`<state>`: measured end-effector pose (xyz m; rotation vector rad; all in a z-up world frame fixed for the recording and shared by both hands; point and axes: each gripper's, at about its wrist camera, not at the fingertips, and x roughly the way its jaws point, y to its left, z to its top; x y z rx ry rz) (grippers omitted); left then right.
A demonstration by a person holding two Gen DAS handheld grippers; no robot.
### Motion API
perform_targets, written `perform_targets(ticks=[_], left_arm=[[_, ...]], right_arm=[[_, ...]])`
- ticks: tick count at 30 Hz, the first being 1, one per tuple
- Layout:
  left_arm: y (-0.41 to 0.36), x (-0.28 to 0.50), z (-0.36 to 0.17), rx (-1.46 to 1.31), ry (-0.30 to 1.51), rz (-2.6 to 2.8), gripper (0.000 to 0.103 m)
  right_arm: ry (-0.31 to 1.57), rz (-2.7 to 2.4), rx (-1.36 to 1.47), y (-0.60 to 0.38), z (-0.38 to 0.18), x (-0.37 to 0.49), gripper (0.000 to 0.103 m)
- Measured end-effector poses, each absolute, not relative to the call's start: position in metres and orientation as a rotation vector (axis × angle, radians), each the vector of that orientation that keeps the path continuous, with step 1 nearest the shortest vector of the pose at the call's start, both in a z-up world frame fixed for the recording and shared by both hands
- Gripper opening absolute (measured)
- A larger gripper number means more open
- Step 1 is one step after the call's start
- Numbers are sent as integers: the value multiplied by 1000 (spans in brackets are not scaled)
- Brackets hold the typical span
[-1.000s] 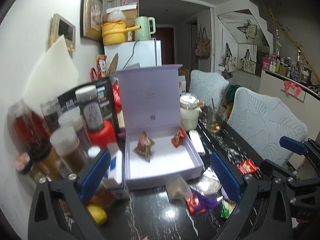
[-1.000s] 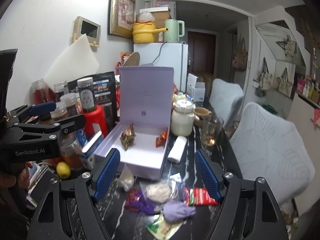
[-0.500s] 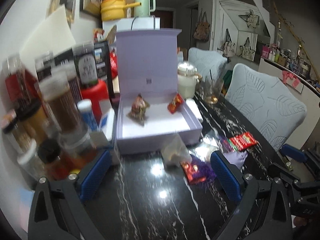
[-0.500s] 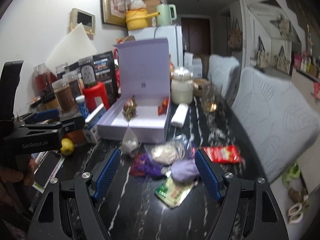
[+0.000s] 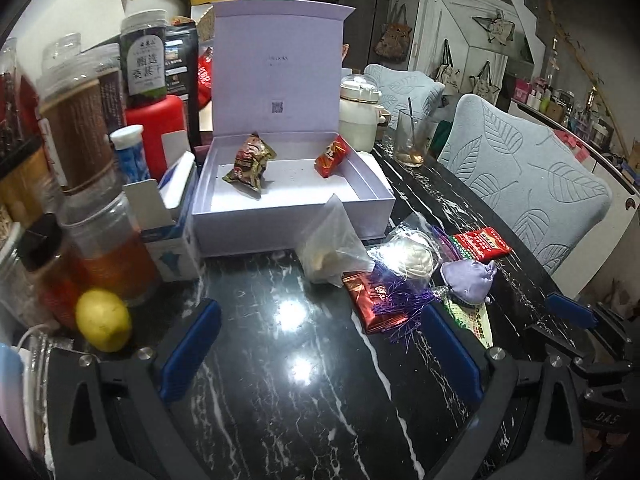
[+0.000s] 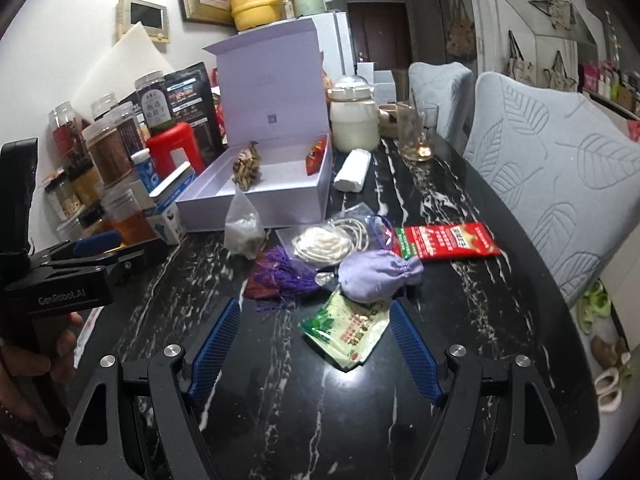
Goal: Organize soft objects
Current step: 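Grasp the clear plastic bag with the left gripper and lift it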
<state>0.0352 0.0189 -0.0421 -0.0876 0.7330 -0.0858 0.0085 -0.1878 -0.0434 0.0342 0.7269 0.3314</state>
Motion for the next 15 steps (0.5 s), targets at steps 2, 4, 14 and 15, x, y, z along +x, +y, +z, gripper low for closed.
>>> perform_targets(ticks=[2, 4, 14, 15], left_arm=[[16, 41, -46, -88, 731, -86, 101], [12, 48, -50, -90, 739, -90, 101], [-6, 98, -68, -83, 791, -104, 101], [-7, 104, -70, -80, 795, -102, 101]], right_arm=[[725, 329, 28, -188, -47, 10, 78], [728, 325, 17, -188, -50, 13, 78], [788, 299, 41, -203, -68, 34, 78], [794, 294, 47, -206, -69, 36, 78]])
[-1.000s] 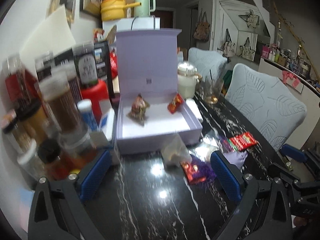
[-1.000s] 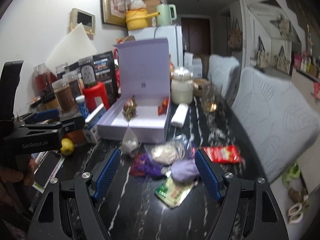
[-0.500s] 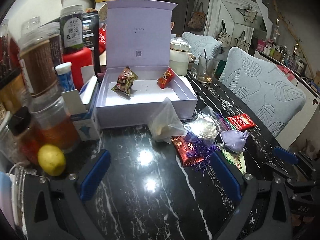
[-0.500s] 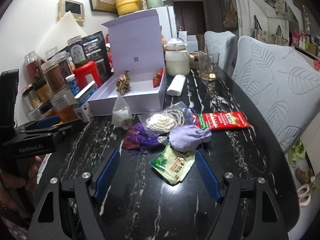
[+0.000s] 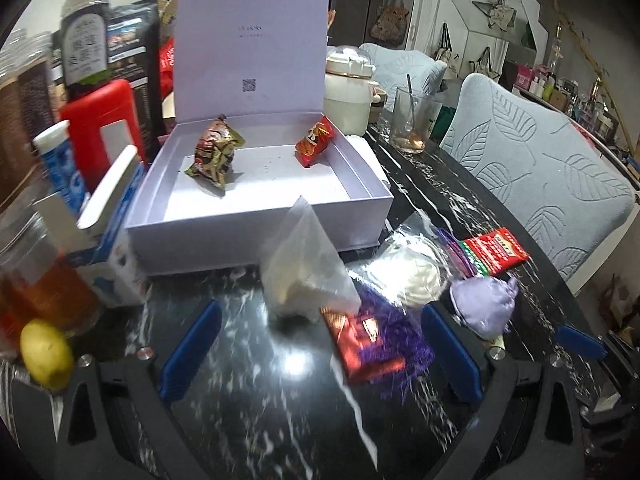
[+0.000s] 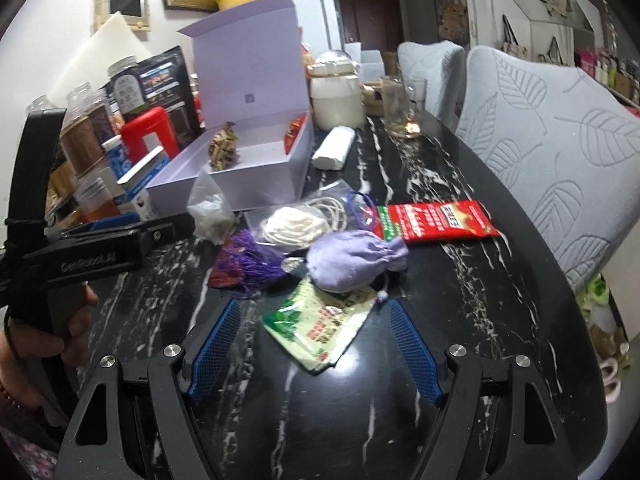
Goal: Organize soft objects
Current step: 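Grasp the clear plastic bag with the left gripper and lift it, then hold the clear bag in the left gripper while the right approaches the green packet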
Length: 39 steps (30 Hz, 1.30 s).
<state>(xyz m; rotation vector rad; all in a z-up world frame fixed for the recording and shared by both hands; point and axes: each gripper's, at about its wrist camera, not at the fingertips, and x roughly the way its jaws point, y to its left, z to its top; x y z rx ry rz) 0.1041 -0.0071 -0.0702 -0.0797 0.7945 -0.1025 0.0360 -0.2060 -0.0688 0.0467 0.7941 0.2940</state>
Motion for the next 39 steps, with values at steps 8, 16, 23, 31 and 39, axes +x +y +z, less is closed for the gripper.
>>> perform_targets(ticks=[8, 16, 23, 31, 39], left_arm=[[-9, 139, -94, -85, 851, -60, 101], [-6, 154, -112, -104, 870, -25, 96], [6, 161, -117, -158, 880, 20, 46], [9, 146, -107, -154, 858, 0, 40], [21, 103, -80, -173, 845, 12, 40]], right_arm=[[825, 266, 67, -219, -75, 52, 78], [857, 259, 92, -220, -81, 64, 78], [876, 246, 107, -220, -84, 71, 78], [872, 245, 100, -215, -84, 76, 78], [898, 256, 113, -216, -88, 81, 78]])
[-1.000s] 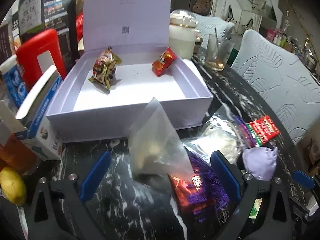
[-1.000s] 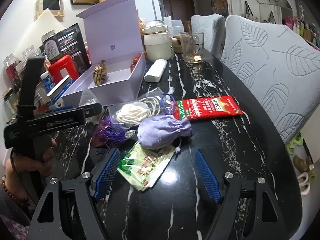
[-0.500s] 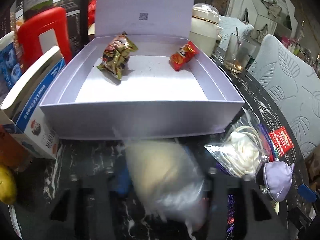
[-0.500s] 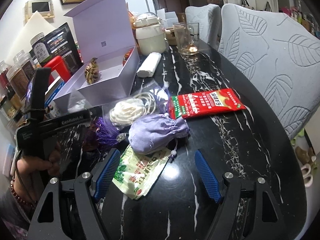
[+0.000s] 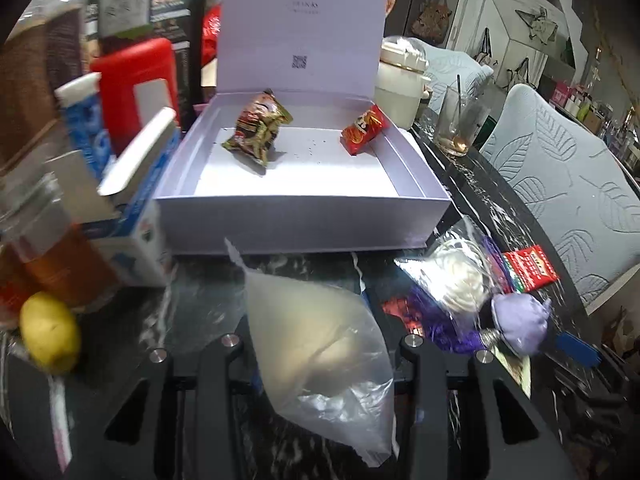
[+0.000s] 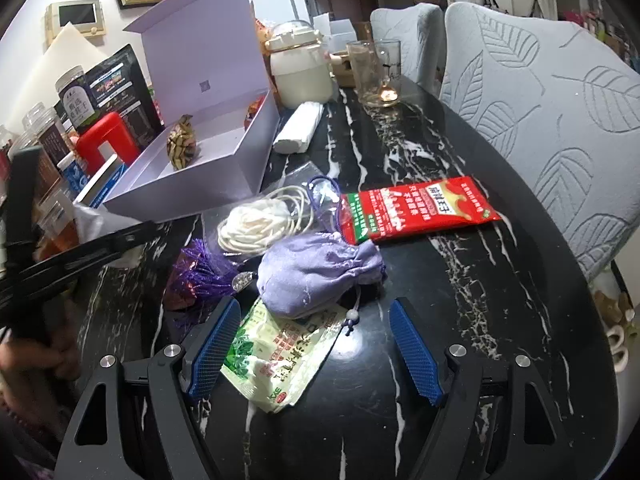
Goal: Organize soft objects
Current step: 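Hold the clear bag in the left gripper while the right approaches the green packet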
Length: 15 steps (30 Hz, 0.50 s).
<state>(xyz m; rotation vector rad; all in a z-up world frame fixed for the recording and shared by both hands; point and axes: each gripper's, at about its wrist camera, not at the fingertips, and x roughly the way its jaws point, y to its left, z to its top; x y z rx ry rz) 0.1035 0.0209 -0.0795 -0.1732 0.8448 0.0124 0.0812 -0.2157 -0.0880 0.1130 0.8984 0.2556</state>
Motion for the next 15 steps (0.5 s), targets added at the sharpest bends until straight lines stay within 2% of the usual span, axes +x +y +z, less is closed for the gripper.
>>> perform_targets(ticks=[3, 5, 15], left_arm=[[23, 89, -75, -183, 844, 12, 40], [24, 82, -74, -176, 845, 15, 40], [26, 64, -82, -207, 872, 16, 40]], right_arm=[[897, 265, 114, -215, -89, 82, 79], [892, 267, 119, -215, -90, 82, 86], [937, 274, 89, -203, -96, 84, 86]])
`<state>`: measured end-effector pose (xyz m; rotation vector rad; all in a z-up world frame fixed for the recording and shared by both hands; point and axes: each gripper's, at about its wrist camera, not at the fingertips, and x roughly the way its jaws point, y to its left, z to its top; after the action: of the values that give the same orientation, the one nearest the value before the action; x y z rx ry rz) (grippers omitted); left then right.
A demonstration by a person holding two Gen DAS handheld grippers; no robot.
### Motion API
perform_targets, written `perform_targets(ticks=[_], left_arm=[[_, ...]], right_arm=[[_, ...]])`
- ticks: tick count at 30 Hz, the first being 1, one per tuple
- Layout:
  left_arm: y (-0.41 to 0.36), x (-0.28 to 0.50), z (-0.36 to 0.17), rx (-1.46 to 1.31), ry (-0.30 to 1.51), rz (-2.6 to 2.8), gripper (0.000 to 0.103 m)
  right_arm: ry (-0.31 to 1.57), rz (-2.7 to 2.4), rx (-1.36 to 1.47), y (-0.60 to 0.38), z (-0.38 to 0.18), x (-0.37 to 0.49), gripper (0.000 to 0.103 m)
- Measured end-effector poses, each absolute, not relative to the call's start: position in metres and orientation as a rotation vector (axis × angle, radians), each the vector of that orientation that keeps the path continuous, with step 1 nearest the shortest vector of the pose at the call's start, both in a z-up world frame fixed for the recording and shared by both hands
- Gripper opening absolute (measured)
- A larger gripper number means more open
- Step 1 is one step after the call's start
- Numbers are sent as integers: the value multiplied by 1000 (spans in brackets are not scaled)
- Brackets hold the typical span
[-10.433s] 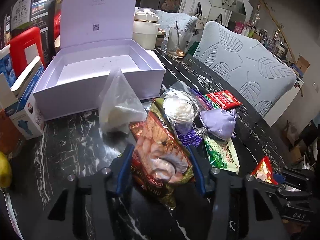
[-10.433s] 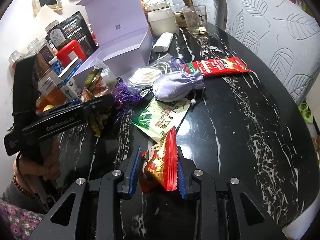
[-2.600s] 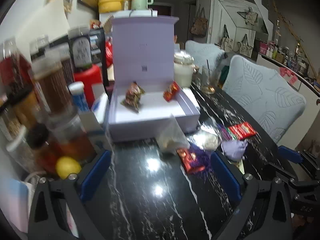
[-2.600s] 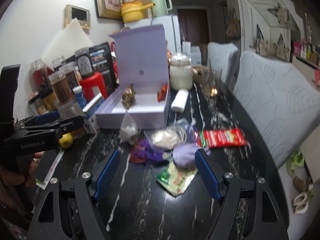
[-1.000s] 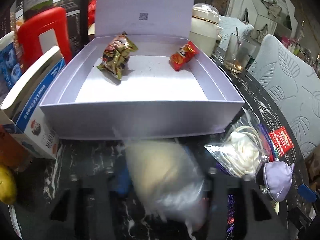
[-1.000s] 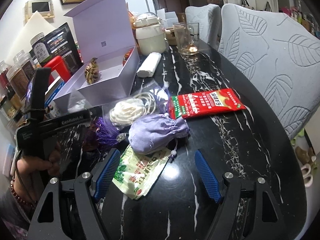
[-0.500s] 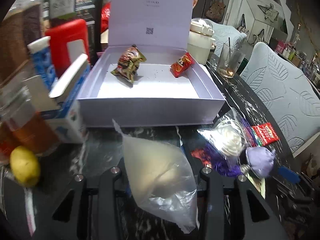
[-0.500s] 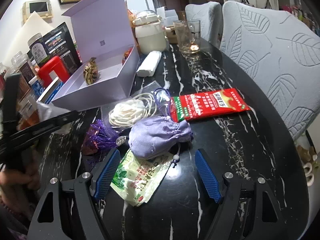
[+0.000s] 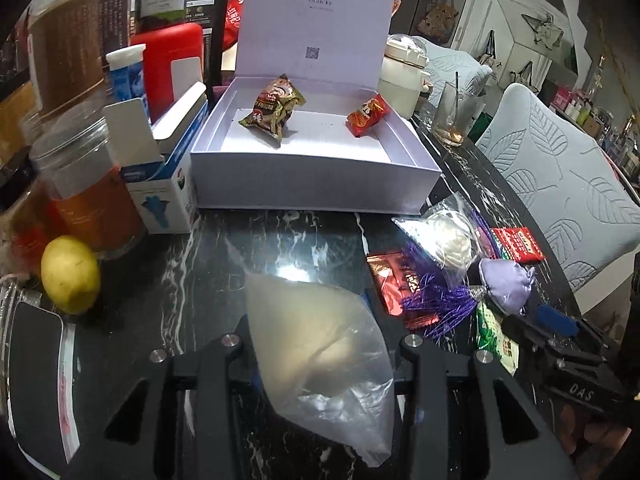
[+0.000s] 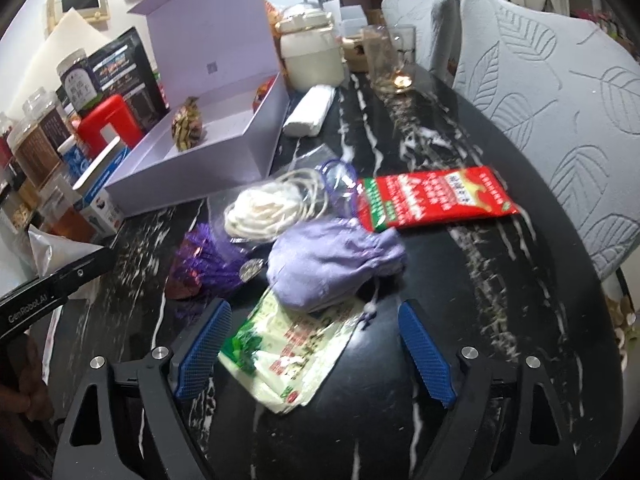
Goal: Organize soft objects
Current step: 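Hold the clear bag in the left gripper while the right approaches the green packet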
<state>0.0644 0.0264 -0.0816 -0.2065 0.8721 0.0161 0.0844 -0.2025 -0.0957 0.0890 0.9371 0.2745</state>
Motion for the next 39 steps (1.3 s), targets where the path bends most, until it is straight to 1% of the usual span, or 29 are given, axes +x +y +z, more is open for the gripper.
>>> perform_targets(ticks=[5, 13, 18, 23, 29, 33, 34, 35, 36, 37, 39], left_arm=[[29, 63, -82, -210, 868, 16, 40], [29, 65, -83, -214, 873, -1, 40], [29, 65, -83, -226, 879, 1, 40], [30, 63, -82, -223, 874, 3, 40], [33, 60, -78, -227, 863, 13, 40], [35, 58, -78, -220, 860, 20, 40], [35, 58, -78, -221, 863, 18, 40], [35, 57, -79, -220, 864, 17, 40], [34, 57, -79, -220, 866, 15, 40], [34, 57, -80, -221, 868, 12, 40], [32, 56, -80, -220, 868, 5, 40]], right_arm=[[908, 248, 108, -202, -94, 90, 86], [942, 216, 116, -200, -98, 104, 86], [997, 184, 146, -205, -105, 100, 87], [981, 196, 153, -199, -106, 92, 87], [961, 163, 72, -182, -109, 85, 87], [943, 109, -71, -174, -115, 80, 86], [934, 113, -68, -176, -114, 77, 82], [930, 113, -69, -178, -113, 75, 72], [930, 111, -68, -181, -112, 74, 59], [936, 106, -63, -184, -111, 72, 59], [938, 119, -67, -188, -111, 69, 55]])
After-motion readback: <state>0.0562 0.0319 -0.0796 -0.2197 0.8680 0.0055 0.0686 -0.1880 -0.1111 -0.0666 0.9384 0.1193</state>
